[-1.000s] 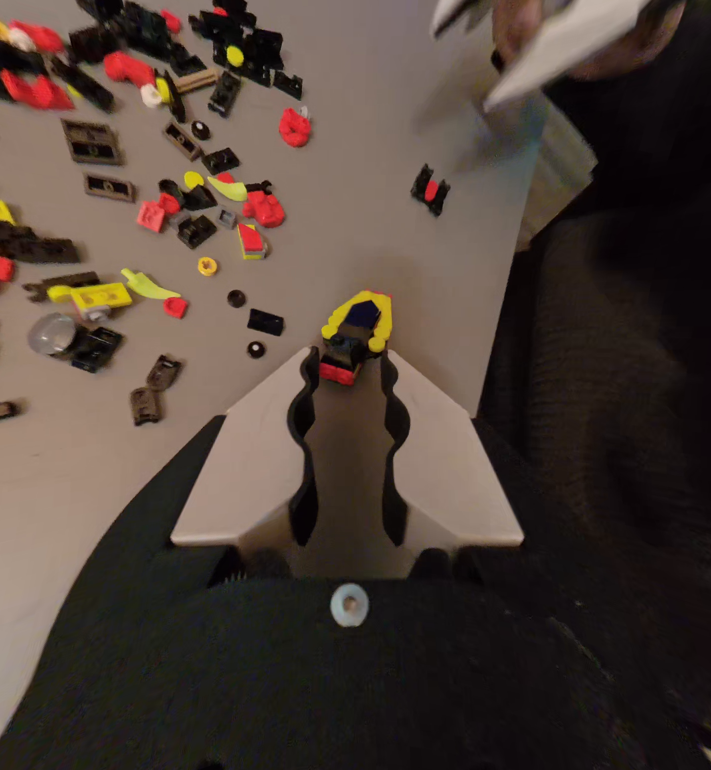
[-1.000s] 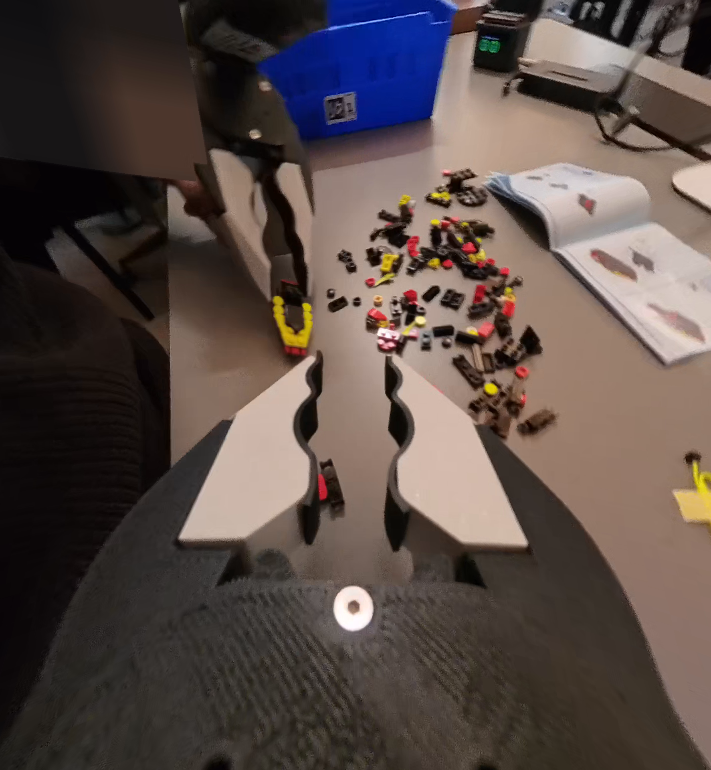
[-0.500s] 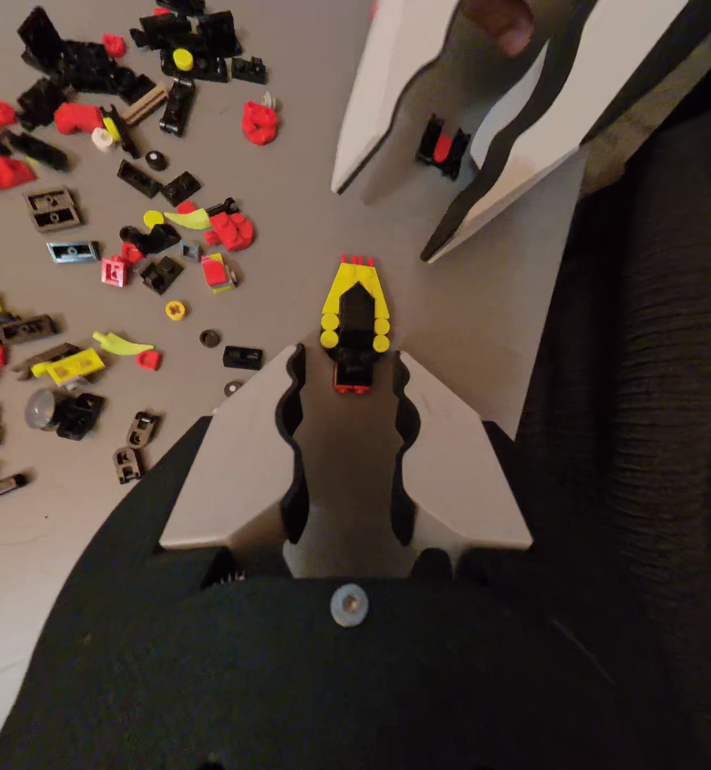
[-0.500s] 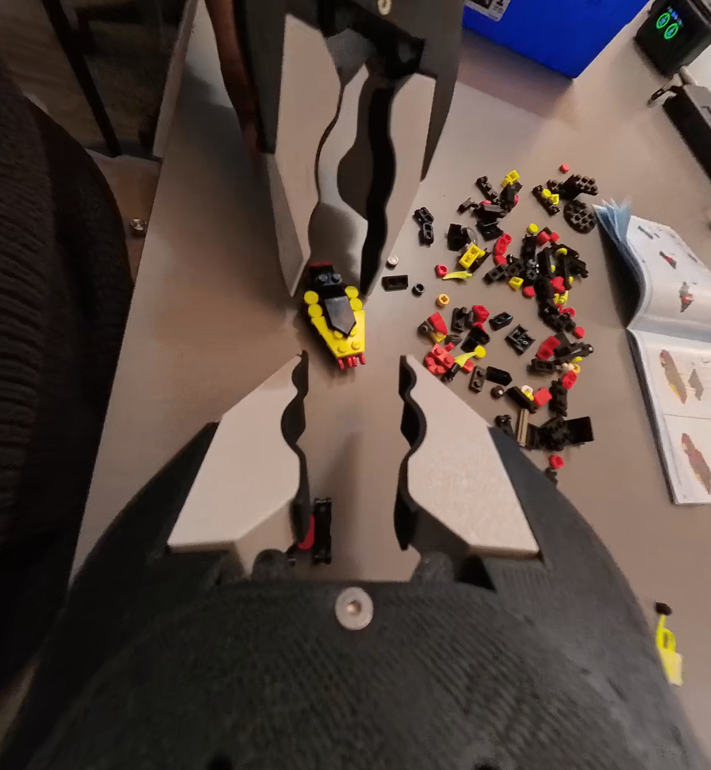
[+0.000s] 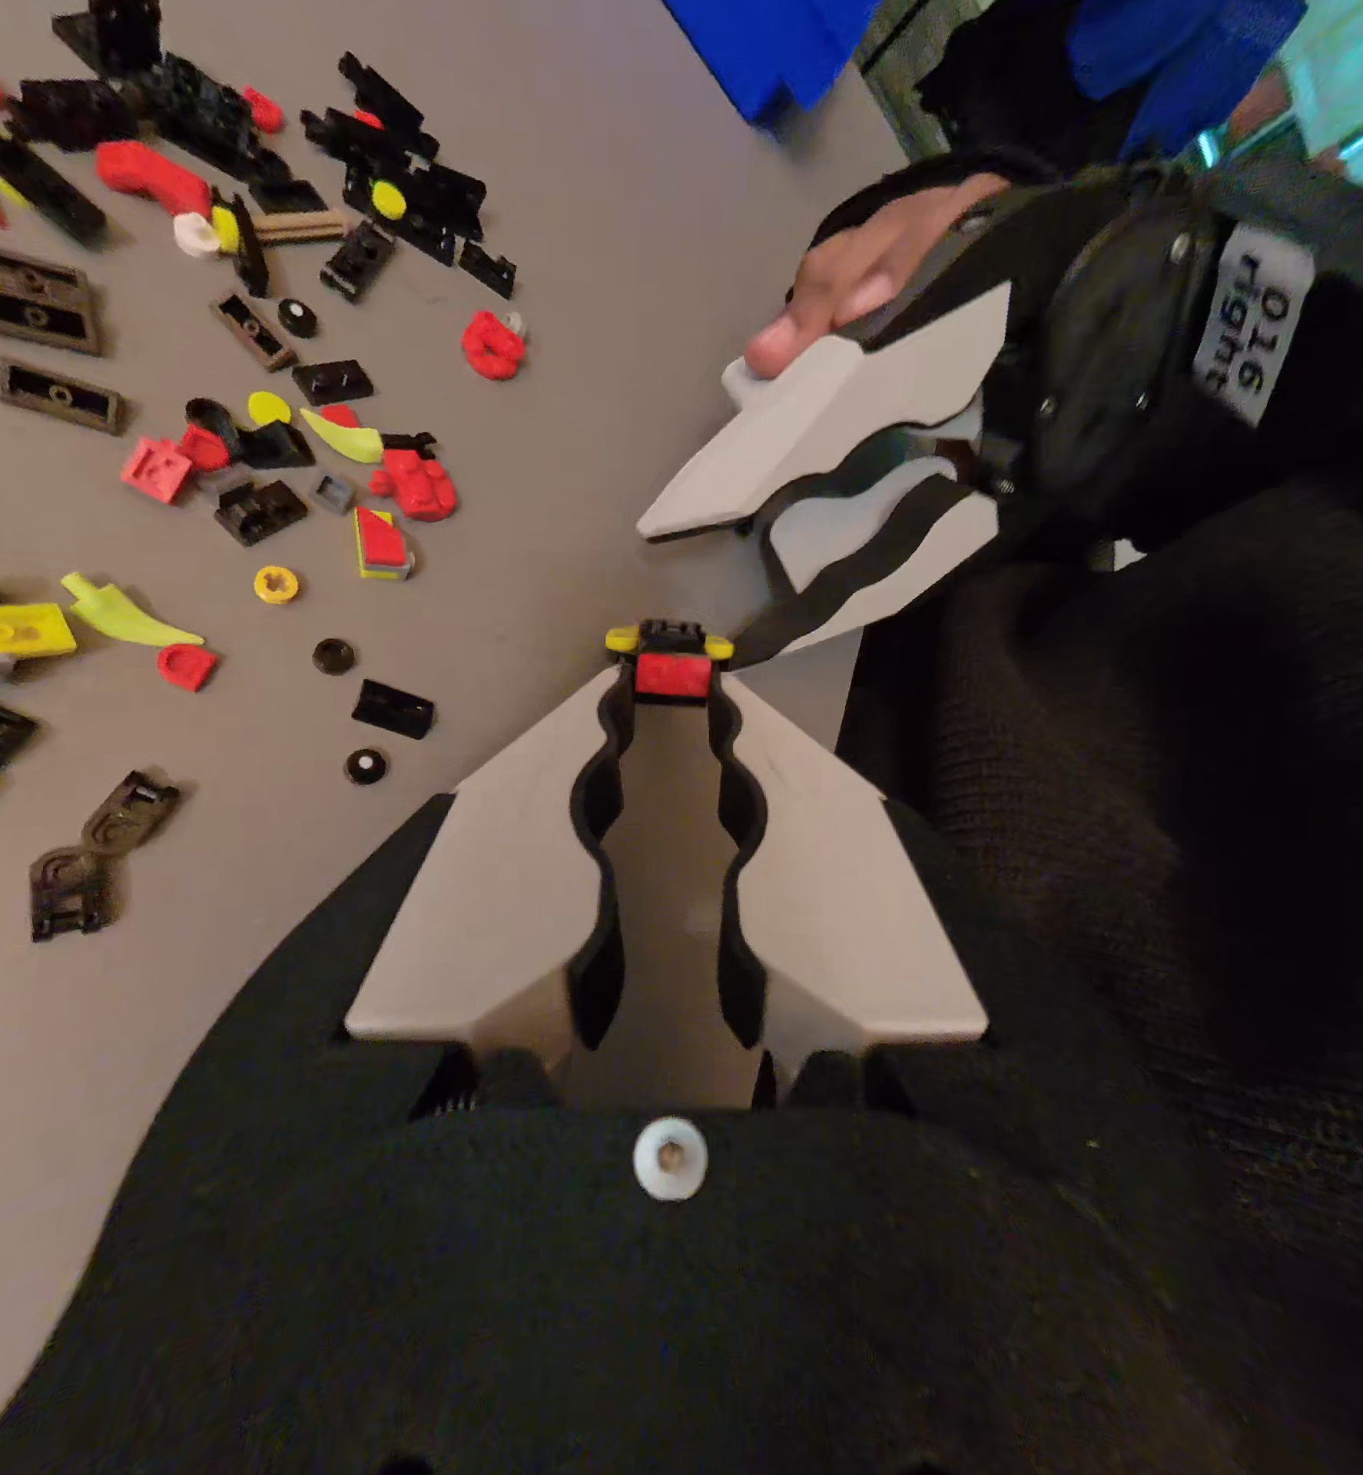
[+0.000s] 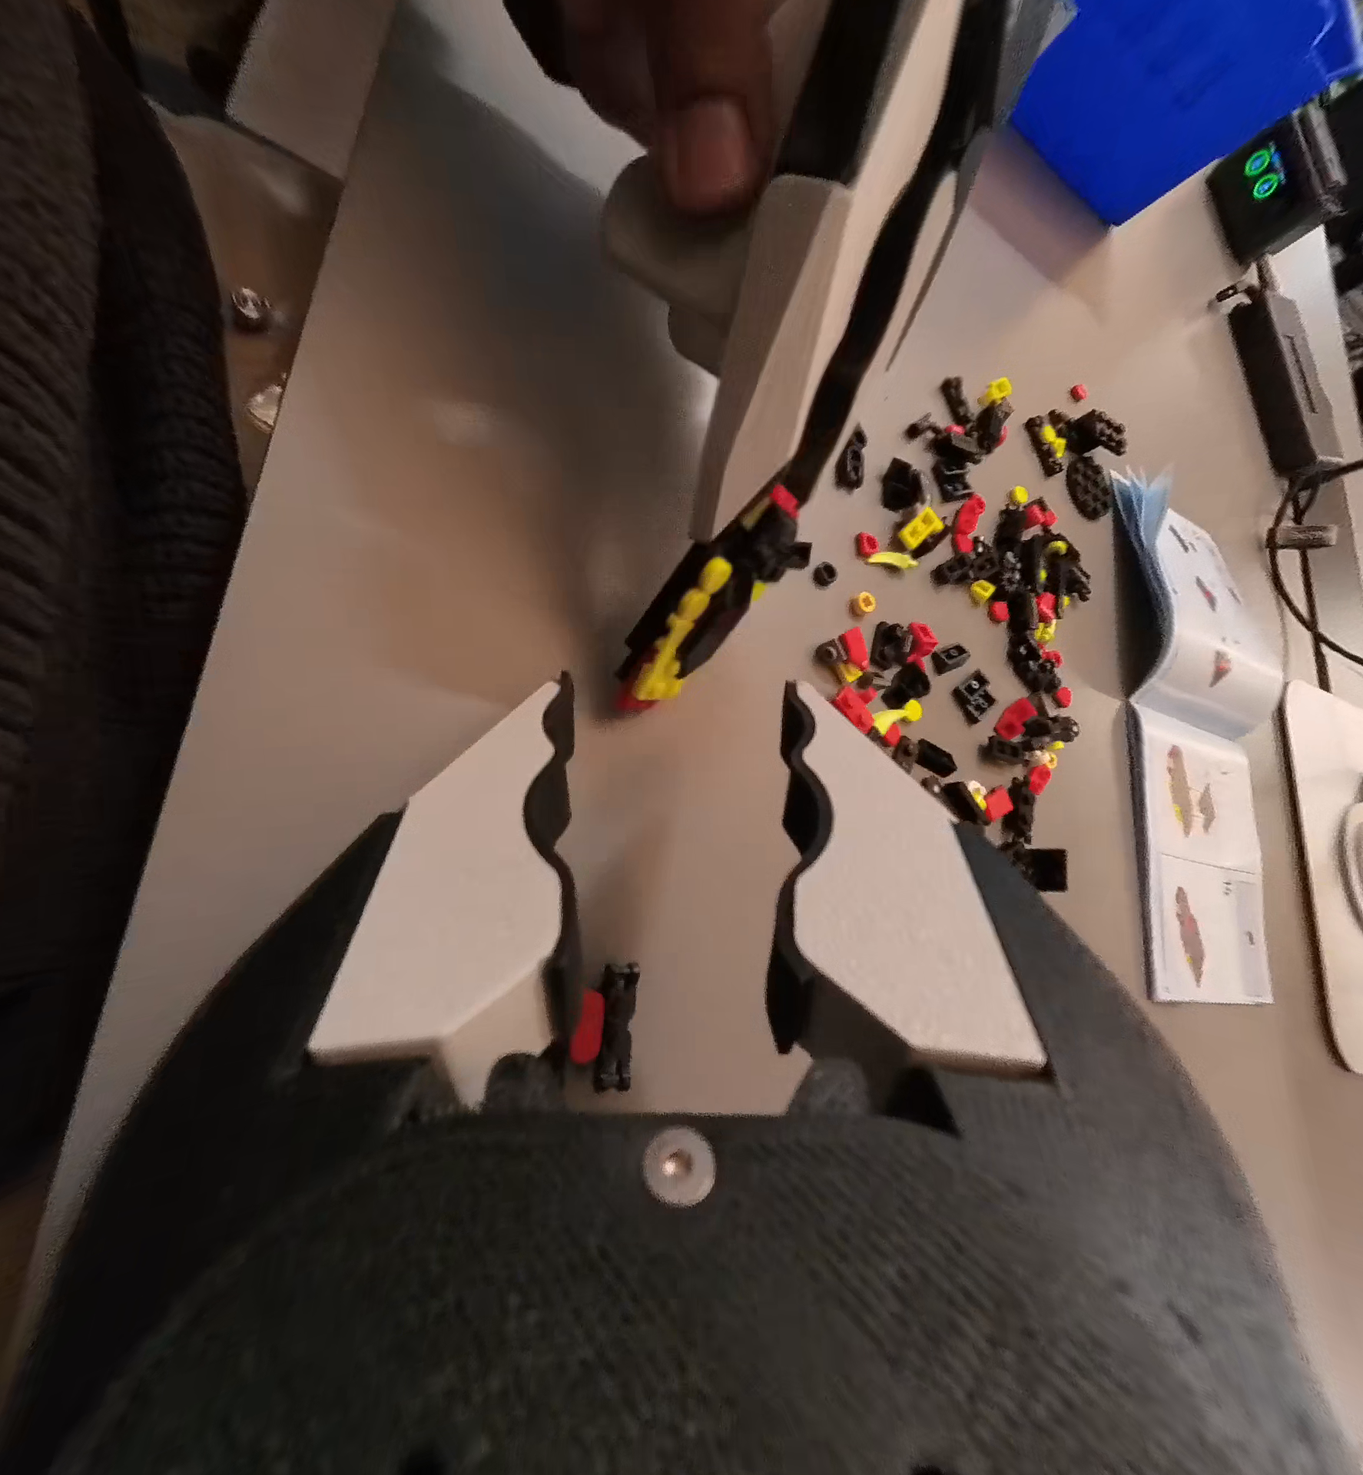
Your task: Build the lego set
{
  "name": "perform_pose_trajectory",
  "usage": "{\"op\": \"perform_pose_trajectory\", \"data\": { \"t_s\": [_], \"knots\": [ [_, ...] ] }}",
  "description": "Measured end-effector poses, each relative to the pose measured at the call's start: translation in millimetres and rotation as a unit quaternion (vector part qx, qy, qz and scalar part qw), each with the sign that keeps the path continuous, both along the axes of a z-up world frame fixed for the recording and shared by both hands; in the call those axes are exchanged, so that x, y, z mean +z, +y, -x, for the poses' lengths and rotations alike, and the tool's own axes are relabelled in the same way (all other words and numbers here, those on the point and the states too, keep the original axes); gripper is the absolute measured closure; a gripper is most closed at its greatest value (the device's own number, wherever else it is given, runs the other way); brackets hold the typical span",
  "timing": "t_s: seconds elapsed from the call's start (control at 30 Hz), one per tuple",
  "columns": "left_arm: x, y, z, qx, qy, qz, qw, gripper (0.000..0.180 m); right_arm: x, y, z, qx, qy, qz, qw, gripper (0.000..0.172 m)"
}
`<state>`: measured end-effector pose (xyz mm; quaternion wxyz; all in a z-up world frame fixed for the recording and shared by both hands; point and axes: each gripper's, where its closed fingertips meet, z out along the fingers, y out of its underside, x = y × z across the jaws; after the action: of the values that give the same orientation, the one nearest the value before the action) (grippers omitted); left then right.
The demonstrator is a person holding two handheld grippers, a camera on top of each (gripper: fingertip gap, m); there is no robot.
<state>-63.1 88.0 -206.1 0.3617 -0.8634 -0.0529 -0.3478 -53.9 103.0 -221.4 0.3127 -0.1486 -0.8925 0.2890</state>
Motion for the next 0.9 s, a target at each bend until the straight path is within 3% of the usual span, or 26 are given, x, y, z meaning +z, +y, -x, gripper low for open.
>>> {"op": "perform_pose_trajectory", "data": {
  "t_s": [0.1,0.33,0.4,0.53,0.7,0.9],
  "knots": [
    [-5.9,-0.4,-1.9,-0.001,-0.003,0.016,1.000,0.163,-5.7,-1.9,6.4,-0.019,0.001,-0.020,1.000,0.121],
    [-6.0,5.4,-15.8,-0.005,-0.036,0.021,0.999,0.162,-9.4,-5.4,11.3,-0.057,-0.034,-0.005,0.998,0.145],
    [-5.0,5.4,-16.2,-0.007,-0.036,0.017,0.999,0.158,-7.8,-1.9,12.1,-0.063,-0.032,-0.005,0.998,0.155],
    [0.6,7.1,-13.9,-0.013,-0.017,-0.010,1.000,0.143,-4.2,2.9,13.5,-0.077,-0.045,0.021,0.996,0.156],
    [8.0,10.7,-5.2,-0.014,0.080,-0.060,0.995,0.139,1.7,2.5,7.5,-0.087,-0.118,0.114,0.983,0.157],
    [16.5,10.6,-20.5,-0.058,0.153,-0.111,0.980,0.141,19.5,-9.5,-9.7,-0.064,-0.240,0.264,0.932,0.157]
  ]
}}
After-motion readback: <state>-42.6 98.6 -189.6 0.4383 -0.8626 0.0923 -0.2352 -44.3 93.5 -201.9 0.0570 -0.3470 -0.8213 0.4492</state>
